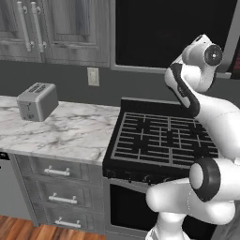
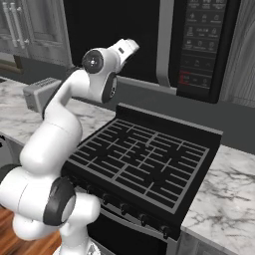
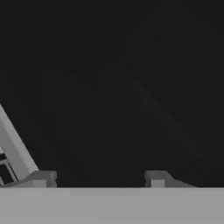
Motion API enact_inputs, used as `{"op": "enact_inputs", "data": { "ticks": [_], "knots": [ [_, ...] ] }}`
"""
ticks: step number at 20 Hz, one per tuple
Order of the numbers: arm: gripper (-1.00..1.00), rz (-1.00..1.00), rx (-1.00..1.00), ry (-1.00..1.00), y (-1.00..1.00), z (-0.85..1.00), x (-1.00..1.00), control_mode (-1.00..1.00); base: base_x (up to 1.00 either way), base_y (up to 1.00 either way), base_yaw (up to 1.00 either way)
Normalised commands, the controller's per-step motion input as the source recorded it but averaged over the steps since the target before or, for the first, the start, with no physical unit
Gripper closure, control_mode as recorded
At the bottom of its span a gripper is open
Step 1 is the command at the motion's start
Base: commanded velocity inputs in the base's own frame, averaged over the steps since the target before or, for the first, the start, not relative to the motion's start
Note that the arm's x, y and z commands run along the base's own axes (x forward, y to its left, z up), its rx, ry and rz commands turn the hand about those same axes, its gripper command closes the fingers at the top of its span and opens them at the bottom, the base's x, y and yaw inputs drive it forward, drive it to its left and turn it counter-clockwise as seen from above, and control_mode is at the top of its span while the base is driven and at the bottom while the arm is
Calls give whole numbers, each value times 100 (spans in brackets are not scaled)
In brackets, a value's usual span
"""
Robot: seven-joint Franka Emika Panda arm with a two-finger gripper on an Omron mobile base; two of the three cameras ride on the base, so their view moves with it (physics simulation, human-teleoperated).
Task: Place the bowl containing the steak and broccoli in the microwave. Close the microwave door and press the start button to microwave the meal.
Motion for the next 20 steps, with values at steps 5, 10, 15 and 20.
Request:
{"op": "enact_inputs", "data": {
  "ticks": [5,10,15,20],
  "knots": [
    [-100,1,0,-22,0,-33,100,-100,0,0,0],
    [-100,-2,-11,0,-2,1,30,-100,0,0,0],
    [-100,0,-11,3,-8,35,-55,-100,0,0,0],
    [-100,0,-1,2,-35,55,-88,-100,0,0,0]
  ]
}}
